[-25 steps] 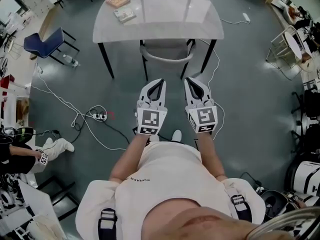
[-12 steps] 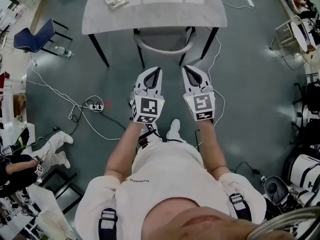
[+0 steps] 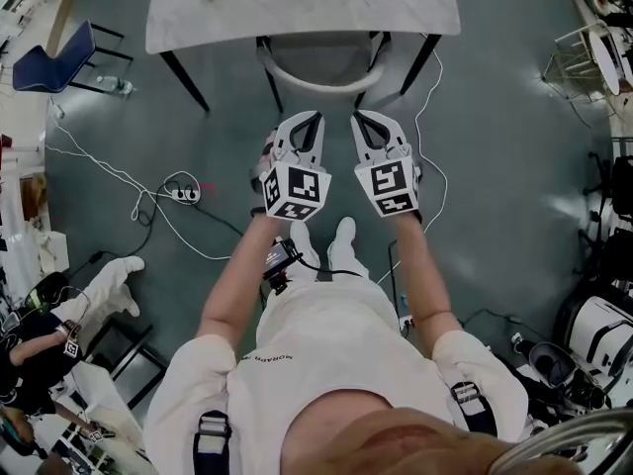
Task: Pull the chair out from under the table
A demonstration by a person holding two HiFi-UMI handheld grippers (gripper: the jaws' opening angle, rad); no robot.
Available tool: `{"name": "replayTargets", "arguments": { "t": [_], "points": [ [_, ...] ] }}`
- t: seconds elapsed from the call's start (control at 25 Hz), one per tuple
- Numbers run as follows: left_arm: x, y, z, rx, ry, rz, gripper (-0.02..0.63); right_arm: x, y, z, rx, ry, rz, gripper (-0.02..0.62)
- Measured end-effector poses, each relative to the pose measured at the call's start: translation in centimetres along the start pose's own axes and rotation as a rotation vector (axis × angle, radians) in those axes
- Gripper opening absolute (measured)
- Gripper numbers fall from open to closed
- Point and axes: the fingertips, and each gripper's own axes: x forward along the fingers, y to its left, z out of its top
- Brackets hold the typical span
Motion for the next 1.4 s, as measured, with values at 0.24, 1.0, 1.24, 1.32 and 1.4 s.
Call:
{"name": "replayTargets", "arguments": {
  "t": [0.24, 1.0, 1.24, 1.32, 1.4],
  "points": [
    [3.6, -0.5, -2.4, 0.059, 0.075, -0.059, 0.005, 3.1, -0.4, -2.2, -0.055, 0.06, 0.051, 0.014],
    [12.5, -2.1, -10.8, 0.318, 0.273, -0.225, 0.142, 10.6, 0.4, -10.6, -0.326, 0.219, 0.284, 0.141],
    [14.6, -3.0, -12.8, 0.412, 0.328, -0.243, 0.201, 12.2, -0.1, -13.7, -0.374, 0.308, 0.323, 0.237],
    [15.3, -3.0, -13.5, 0.454, 0.345, -0.252, 0.22, 12.9, -0.4, -14.5, -0.405, 0.327, 0.332, 0.244],
    [16.1, -3.0, -14.4, 0.513, 0.367, -0.264, 0.236, 13.8, -0.7, -15.4, -0.476, 0.344, 0.335, 0.247]
  ]
}}
